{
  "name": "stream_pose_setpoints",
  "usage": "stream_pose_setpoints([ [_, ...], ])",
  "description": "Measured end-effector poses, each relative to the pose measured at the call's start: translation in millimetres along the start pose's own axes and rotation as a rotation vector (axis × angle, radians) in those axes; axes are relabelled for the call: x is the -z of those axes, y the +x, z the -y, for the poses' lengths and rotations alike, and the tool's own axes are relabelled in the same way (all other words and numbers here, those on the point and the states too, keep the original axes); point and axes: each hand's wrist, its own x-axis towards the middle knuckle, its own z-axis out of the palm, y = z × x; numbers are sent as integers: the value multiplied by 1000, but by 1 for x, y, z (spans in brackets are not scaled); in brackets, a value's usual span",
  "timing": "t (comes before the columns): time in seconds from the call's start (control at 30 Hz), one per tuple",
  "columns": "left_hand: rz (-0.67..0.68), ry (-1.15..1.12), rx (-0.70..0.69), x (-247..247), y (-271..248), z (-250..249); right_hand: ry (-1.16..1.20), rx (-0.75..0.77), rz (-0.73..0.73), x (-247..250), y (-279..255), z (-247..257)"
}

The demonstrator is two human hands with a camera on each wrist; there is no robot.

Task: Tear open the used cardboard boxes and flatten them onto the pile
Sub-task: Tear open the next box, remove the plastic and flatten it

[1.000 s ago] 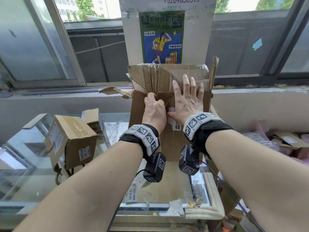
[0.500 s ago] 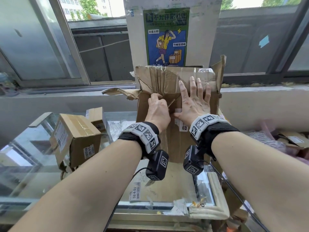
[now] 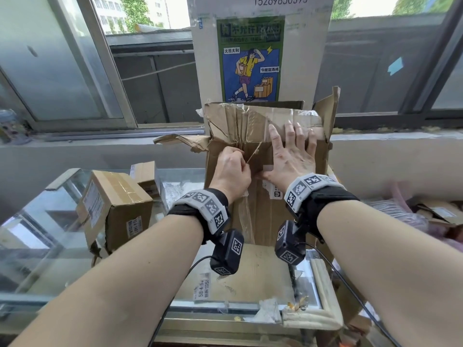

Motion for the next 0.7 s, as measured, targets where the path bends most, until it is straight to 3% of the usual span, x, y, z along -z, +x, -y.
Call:
stream_pose_setpoints([
  [0.2, 15, 205, -8, 4, 4, -14, -9, -5, 1, -1, -5, 5],
  [0.33, -58, 296, -14, 2, 7, -25, 1, -7, -34, -4, -10, 7],
  [0.7, -113, 290, -98, 7, 10, -29, 48, -25, -30, -3, -8, 4],
])
